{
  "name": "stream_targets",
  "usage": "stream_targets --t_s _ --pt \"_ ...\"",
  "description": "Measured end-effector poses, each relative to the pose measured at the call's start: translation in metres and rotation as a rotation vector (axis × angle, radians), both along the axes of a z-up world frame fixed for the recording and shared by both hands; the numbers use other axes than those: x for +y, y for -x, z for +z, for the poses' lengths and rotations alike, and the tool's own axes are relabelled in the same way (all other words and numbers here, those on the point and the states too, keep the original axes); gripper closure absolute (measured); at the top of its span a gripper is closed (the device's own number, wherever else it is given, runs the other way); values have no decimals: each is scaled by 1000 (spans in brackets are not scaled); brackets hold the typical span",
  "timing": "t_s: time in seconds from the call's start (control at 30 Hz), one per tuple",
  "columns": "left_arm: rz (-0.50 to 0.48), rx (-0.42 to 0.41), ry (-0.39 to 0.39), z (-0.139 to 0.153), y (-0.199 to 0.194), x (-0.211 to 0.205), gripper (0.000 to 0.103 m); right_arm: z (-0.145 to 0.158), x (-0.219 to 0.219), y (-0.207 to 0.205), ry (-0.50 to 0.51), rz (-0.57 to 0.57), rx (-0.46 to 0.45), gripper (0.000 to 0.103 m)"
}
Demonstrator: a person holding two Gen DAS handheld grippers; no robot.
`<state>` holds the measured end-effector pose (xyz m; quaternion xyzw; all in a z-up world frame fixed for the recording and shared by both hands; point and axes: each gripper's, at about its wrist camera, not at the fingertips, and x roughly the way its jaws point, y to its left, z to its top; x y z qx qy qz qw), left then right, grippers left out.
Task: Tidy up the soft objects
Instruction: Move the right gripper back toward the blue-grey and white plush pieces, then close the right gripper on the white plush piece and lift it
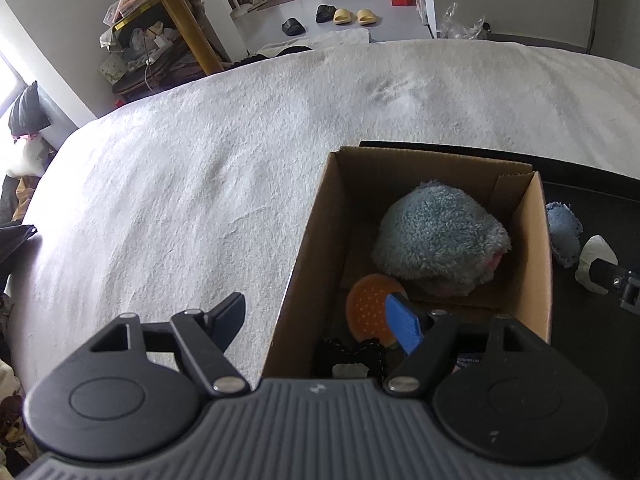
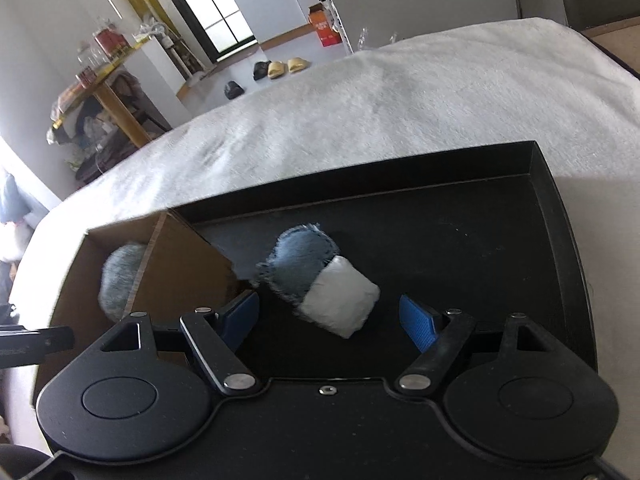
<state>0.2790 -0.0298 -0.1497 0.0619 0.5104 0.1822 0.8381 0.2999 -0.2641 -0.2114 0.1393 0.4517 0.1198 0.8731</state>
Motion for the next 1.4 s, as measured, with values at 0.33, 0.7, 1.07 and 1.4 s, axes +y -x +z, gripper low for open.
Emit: stream_targets --t_s 0.33,0.7,1.07,1.4 --pt "-9 20 -17 -5 -1 1 27 -14 10 -3 90 50 -13 39" --pt "-1 5 -3 4 16 6 27 -9 -2 4 61 33 23 67" --pt "-11 -18 20 16 25 7 27 1 -27 19 -57 -55 44 67" --pt "-9 -27 38 17 25 15 27 10 -29 26 -97 -64 29 67"
